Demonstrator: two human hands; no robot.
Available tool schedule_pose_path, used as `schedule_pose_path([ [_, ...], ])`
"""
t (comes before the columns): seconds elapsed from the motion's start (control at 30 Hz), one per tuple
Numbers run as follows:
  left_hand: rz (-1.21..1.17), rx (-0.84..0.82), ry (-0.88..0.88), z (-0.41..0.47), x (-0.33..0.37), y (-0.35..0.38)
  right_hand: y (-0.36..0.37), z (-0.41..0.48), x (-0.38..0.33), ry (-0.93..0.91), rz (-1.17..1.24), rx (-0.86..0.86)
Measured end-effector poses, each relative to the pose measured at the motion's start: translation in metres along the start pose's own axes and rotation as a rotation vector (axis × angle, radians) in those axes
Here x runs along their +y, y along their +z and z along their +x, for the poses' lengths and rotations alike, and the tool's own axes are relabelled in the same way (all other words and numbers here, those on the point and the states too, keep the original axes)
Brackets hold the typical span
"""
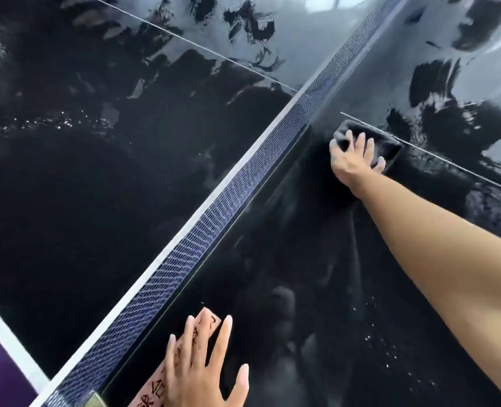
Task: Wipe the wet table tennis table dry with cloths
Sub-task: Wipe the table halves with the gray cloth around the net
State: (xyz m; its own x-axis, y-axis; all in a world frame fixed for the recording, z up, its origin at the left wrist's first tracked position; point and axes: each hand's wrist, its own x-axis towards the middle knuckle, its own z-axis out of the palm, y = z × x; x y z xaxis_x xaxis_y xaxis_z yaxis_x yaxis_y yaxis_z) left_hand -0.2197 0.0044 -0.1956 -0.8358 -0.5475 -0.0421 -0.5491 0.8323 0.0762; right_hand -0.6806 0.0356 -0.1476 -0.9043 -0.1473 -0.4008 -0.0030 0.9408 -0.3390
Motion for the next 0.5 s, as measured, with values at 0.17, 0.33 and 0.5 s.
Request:
schedule_pose_path([
  [0.17, -0.046, 0.035, 0.003, -0.001, 0.001, 0.001, 0.010, 0.019, -0.042, -0.206, -0.175, -0.088],
  [0.33, -0.041, -0.037, 0.012, -0.004, 0.002, -0.006, 0.040, -0.039, -0.031, -0.423, -0.274, -0.108],
  [0.5, -0.088, -0.018, 0.032, -0.002, 0.005, -0.012, 0.074, -0.121, -0.019, -0.520, -0.288, -0.197],
])
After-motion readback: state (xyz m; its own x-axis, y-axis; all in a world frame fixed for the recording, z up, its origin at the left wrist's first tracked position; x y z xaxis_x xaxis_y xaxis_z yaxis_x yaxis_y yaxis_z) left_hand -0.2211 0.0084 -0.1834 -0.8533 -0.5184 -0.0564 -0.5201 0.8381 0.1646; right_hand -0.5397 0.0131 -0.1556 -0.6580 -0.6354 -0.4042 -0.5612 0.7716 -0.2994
